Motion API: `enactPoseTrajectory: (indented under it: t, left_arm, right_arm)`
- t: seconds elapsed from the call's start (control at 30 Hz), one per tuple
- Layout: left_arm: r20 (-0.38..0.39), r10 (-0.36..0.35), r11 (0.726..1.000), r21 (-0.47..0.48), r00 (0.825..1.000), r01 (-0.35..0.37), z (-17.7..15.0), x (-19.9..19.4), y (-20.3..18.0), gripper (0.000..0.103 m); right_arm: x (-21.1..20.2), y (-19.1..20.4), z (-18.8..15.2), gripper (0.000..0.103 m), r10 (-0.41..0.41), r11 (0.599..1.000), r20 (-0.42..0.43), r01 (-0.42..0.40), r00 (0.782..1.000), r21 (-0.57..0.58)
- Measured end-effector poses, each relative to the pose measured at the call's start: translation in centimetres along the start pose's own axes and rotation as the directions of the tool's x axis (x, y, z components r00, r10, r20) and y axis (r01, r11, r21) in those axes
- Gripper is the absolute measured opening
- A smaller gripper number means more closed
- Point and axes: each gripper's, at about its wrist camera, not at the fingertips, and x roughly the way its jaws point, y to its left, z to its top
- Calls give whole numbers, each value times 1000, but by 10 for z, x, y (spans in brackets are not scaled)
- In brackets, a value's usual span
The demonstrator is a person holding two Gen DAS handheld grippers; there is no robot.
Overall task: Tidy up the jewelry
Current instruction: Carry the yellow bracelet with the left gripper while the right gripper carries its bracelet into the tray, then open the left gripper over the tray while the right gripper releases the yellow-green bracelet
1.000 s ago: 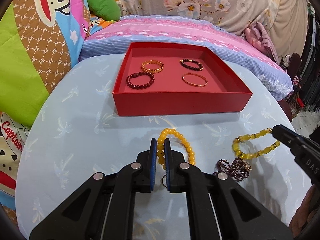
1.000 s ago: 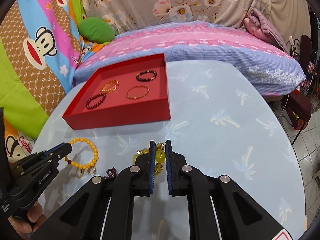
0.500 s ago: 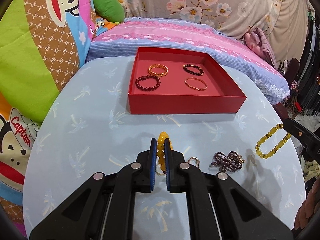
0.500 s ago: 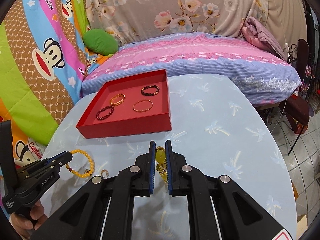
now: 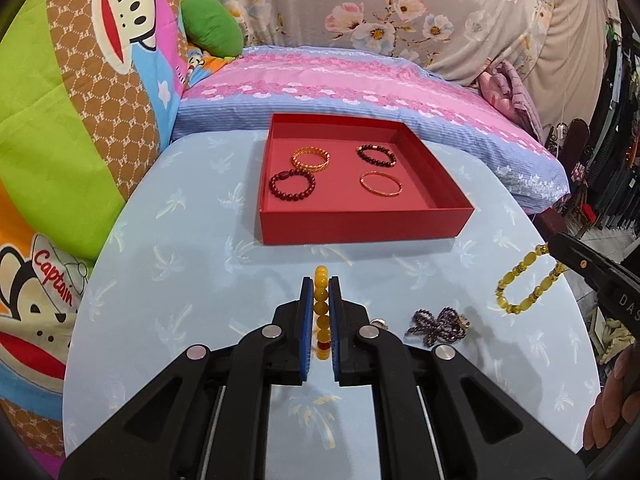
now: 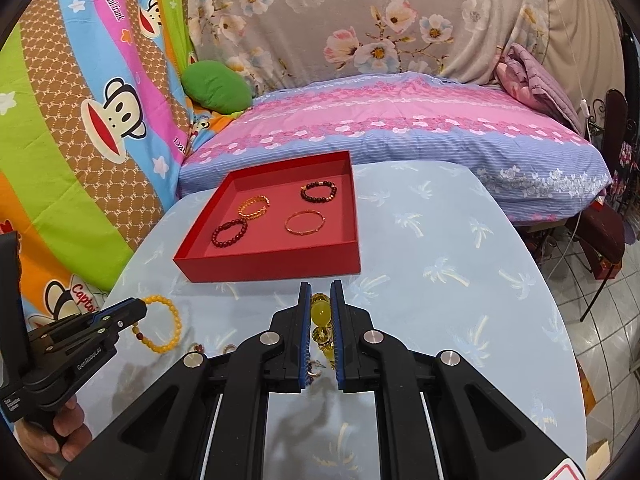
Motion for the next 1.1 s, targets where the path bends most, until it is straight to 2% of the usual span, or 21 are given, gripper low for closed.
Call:
enactPoseTrajectory:
  t: [0.27,0.53,0.83,1.0,1.1]
  left_arm:
    - [47,-60,997,58,997,58,37,-3,-21,7]
    - [70,-108,990,100,992,100,83,17,-39,7]
    - [22,-192,981,45,981,191,114,63,-35,7]
    - [-34,-214,977,-6,976,214,114,98,-24,7]
    - [-78,-199,980,-21,977,198,106,121,-16,7]
  right_arm:
    - [10,15,29,9,49,998,12,-48,999,-43]
    - [40,30,72,9,80,995,14,-79,997,-69]
    - [92,32,105,9,118,993,-23,-119,993,-28]
    - [126,33,107,9,156,988,-66,-155,986,19]
    - [146,30,99,9,169,985,-105,-165,980,45]
